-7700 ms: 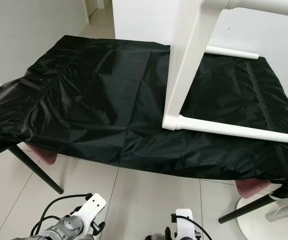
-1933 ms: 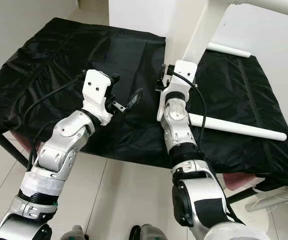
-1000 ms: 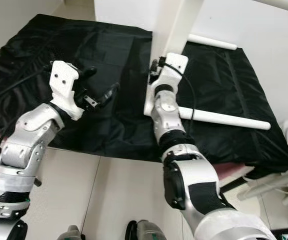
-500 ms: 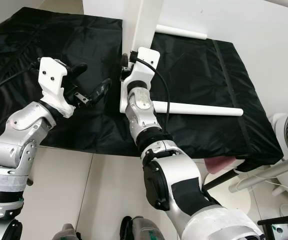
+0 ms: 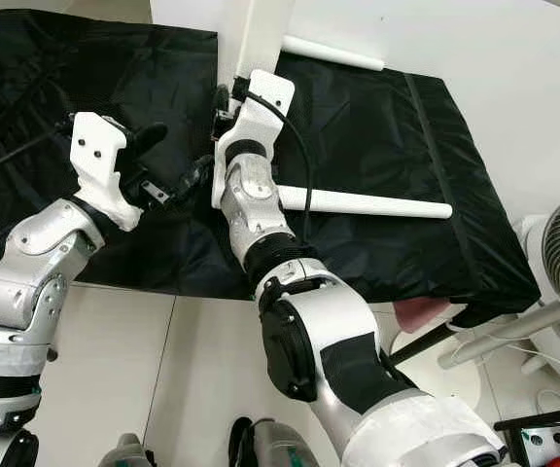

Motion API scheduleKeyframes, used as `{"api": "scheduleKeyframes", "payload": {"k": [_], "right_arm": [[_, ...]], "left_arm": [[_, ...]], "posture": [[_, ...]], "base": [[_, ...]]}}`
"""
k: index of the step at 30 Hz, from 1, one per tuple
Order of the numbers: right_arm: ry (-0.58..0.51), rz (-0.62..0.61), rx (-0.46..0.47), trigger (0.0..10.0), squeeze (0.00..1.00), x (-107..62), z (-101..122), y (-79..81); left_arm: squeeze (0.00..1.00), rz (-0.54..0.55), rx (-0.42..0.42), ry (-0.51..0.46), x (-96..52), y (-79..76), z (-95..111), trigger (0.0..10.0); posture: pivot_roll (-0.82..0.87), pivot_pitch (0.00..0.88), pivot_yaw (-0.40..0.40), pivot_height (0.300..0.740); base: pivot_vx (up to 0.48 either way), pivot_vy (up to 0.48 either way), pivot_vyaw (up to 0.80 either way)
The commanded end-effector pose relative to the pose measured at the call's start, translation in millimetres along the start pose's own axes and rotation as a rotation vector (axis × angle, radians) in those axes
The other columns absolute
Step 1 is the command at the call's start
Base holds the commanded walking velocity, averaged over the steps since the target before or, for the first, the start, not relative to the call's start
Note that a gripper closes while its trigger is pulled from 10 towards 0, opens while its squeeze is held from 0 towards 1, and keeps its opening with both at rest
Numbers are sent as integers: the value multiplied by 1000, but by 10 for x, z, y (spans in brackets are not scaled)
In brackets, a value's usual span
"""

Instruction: Building children table

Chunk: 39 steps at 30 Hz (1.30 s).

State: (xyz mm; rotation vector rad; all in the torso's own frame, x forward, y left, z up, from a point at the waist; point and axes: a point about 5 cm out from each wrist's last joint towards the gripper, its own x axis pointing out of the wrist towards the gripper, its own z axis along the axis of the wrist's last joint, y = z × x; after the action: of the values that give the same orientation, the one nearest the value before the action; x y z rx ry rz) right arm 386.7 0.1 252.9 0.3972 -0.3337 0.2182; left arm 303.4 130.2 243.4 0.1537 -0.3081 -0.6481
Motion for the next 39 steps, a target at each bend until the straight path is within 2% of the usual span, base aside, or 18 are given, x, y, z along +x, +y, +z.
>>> {"api": "scheduleKeyframes", "payload": {"k": [1,5,6,14,19,26,28,31,35,36,39], "right_arm": [[-32,99,23,10000,1000,-50,-1,298],[-30,98,14,10000,1000,-68,-33,245],[-29,100,15,10000,0,-73,-41,235],[-72,137,-8,10000,0,-150,-77,95],[-81,134,-26,10000,0,-272,-173,-93],[-95,109,-23,10000,0,-448,-267,-252],[-101,113,-50,10000,0,-588,-330,-326],[-102,118,-71,10000,0,-677,-366,-371],[-29,162,-167,10000,0,-1173,-581,-628],[-29,162,-167,10000,0,-1173,-581,-628],[40,193,-194,10000,0,-1437,-675,-781]], "left_arm": [[0,-43,-2,1,-8,-57,11,10000],[0,-45,-3,0,-9,-64,15,10000],[0,-46,-3,0,-11,-67,16,10000],[0,-46,1,2,-18,-49,34,10000],[0,-49,-2,-1,-1,-53,31,10000],[0,-64,-5,-4,24,-69,32,10000],[0,-73,-4,0,20,-74,28,10000],[0,-83,-2,3,14,-86,23,10000],[0,-125,8,17,-6,-142,-6,10000],[0,-125,8,17,-6,-142,-6,10000],[0,-137,12,19,12,-155,-14,10000]], "posture": [[143,96,-124,740],[142,98,-124,740],[142,99,-122,740],[139,100,-125,740],[120,96,-118,740],[114,93,-109,740],[113,97,-110,740],[116,97,-108,740],[111,99,-102,740],[111,99,-102,740],[102,98,-92,740]], "base": [[0,0,0],[0,0,0],[0,0,0],[0,0,0],[0,0,0],[0,0,0],[0,0,0],[0,0,0],[0,0,0],[0,0,0],[0,0,0]]}}
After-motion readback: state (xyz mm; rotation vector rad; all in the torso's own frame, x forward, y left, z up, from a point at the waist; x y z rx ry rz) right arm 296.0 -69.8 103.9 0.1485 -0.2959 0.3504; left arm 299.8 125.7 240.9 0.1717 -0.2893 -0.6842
